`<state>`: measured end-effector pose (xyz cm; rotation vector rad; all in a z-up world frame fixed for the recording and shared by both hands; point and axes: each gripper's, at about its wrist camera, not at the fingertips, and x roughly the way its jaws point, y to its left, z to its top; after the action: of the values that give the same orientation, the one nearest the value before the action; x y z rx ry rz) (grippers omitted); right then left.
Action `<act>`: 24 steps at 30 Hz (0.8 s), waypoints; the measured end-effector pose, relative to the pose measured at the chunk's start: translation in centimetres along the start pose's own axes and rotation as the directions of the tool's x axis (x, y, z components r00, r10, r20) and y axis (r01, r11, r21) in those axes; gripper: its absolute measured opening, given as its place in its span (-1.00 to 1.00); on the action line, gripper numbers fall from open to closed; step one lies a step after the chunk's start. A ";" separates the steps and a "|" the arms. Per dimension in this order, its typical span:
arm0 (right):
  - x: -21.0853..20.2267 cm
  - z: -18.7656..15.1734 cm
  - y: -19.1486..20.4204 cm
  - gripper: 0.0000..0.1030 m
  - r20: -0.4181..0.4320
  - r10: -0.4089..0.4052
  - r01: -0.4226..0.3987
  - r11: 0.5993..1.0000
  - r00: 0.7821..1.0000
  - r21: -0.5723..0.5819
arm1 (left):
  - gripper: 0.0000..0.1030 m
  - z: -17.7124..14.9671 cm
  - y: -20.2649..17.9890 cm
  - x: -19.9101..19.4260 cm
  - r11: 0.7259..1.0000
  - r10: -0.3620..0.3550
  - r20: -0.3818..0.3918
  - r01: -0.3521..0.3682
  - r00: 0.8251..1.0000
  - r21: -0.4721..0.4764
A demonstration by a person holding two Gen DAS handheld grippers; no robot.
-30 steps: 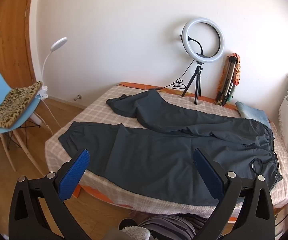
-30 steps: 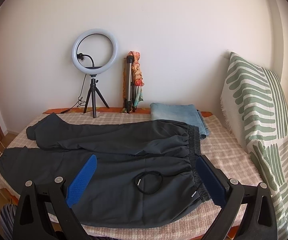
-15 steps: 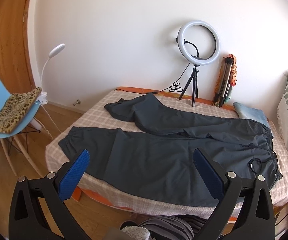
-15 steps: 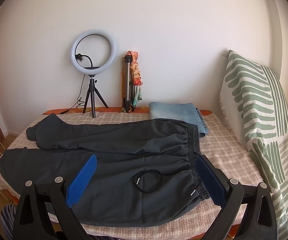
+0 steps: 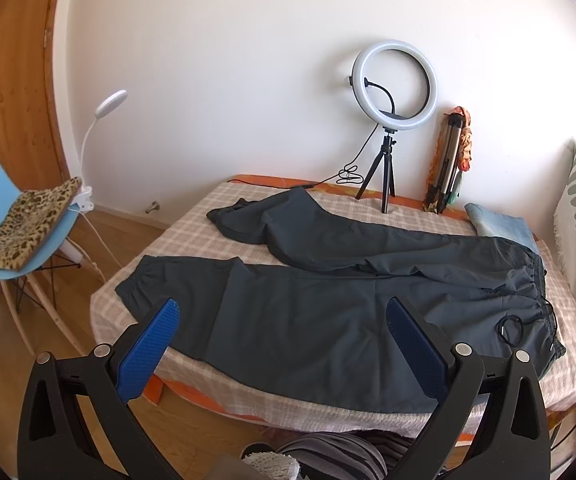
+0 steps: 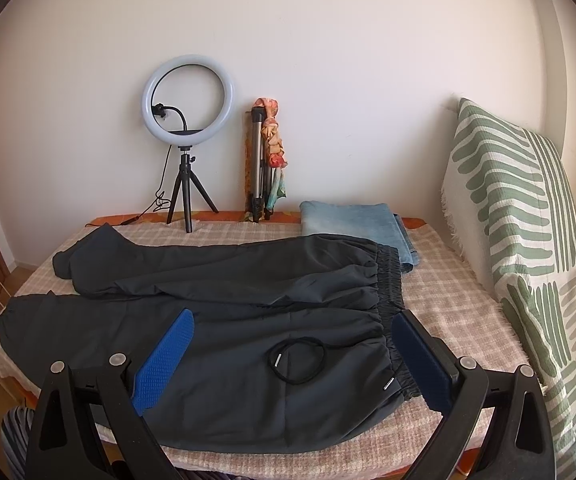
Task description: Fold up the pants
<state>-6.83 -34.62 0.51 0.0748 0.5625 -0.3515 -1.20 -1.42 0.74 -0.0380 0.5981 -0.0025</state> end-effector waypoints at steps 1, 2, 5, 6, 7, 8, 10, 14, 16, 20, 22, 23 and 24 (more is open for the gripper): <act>0.0 0.0 0.0 0.95 -0.001 -0.001 0.001 1.000 1.000 0.000 | 0.99 0.0 0.0 0.0 1.000 -0.001 -0.001 0.001 1.000 -0.001; 0.0 0.0 0.0 0.95 -0.001 -0.001 0.001 1.000 1.000 0.000 | 0.99 0.0 -0.1 0.0 1.000 -0.001 -0.001 0.001 1.000 -0.001; 0.0 0.0 0.0 0.95 -0.001 -0.001 0.001 1.000 1.000 0.001 | 0.99 0.0 -0.1 0.0 1.000 0.000 0.000 0.000 1.000 0.001; 0.0 0.0 0.0 0.95 -0.002 0.000 0.000 1.000 1.000 0.002 | 0.99 0.0 -0.1 0.0 1.000 0.000 0.000 0.000 1.000 0.001; 0.1 -0.1 0.1 0.95 -0.003 0.001 -0.001 1.000 1.000 0.001 | 0.99 0.0 -0.1 0.0 1.000 0.000 0.000 0.000 1.000 0.002; 0.1 -0.1 0.1 0.95 -0.002 0.000 0.000 1.000 1.000 0.000 | 0.99 0.0 -0.1 0.0 1.000 0.001 -0.001 -0.001 1.000 0.003; 0.2 -0.1 0.1 0.95 -0.003 0.000 0.000 1.000 1.000 -0.001 | 0.99 0.0 -0.1 0.0 1.000 0.002 0.001 -0.002 1.000 0.001; 0.5 -0.4 0.4 0.95 -0.009 0.005 -0.005 1.000 1.000 -0.008 | 0.99 0.0 -0.1 0.1 1.000 0.002 -0.001 -0.002 1.000 0.000; 0.8 -0.5 0.6 0.95 -0.015 0.009 -0.009 1.000 1.000 -0.013 | 0.99 0.0 0.0 0.2 1.000 0.002 -0.004 -0.002 1.000 0.000; 1.2 -0.4 1.1 0.95 -0.021 0.014 -0.014 1.000 1.000 -0.024 | 0.99 0.0 0.4 0.7 1.000 0.012 -0.007 -0.012 1.000 0.005; 1.4 -0.3 1.4 0.95 -0.023 0.017 -0.017 0.999 1.000 -0.032 | 0.99 0.0 0.6 0.9 1.000 0.016 -0.006 -0.016 1.000 0.008; 1.5 -0.3 1.6 0.95 -0.024 0.018 -0.019 0.999 1.000 -0.035 | 0.99 0.0 0.7 1.0 1.000 0.019 -0.006 -0.019 1.000 0.009; 1.7 -0.3 1.8 0.95 -0.024 0.019 -0.020 0.999 1.000 -0.041 | 0.99 0.0 0.9 1.1 1.000 0.022 -0.006 -0.022 1.000 0.010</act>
<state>-5.04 -33.43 -0.65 0.0451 0.5919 -0.3202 -0.24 -0.56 0.10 -0.0214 0.6048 0.0154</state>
